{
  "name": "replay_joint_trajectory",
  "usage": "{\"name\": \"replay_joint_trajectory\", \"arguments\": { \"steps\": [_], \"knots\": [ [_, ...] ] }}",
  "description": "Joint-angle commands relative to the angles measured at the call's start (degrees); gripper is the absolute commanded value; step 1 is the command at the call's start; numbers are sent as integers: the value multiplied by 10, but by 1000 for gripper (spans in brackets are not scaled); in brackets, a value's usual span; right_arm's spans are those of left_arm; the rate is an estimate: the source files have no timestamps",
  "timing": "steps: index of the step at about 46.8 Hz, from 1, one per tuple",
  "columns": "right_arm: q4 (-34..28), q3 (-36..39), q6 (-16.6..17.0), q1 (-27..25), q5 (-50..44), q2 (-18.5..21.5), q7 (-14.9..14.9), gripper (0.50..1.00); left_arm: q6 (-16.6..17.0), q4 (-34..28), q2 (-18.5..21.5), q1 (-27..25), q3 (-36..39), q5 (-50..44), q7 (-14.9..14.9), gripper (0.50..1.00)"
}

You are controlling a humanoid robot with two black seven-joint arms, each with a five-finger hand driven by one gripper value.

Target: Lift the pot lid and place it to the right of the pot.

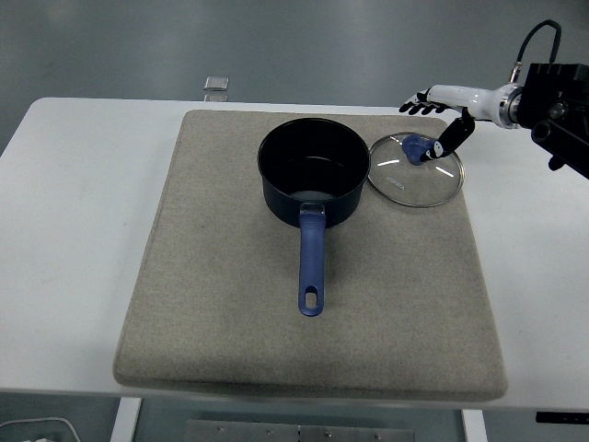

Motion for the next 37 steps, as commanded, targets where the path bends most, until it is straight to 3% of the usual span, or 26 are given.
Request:
{"name": "replay_joint_trajectory", "arguments": {
  "steps": [1, 15, 37],
  "knots": [
    [0, 0, 13, 0, 68, -1, 5, 901, 0, 0, 0, 0, 0, 0, 0, 1000],
    [-1, 74, 55, -10, 295, -5, 15, 901, 0, 0, 0, 0, 0, 0, -1, 1000],
    [-22, 109, 54, -66, 524, 8, 15, 901, 0, 0, 0, 0, 0, 0, -1, 1000]
  ]
}}
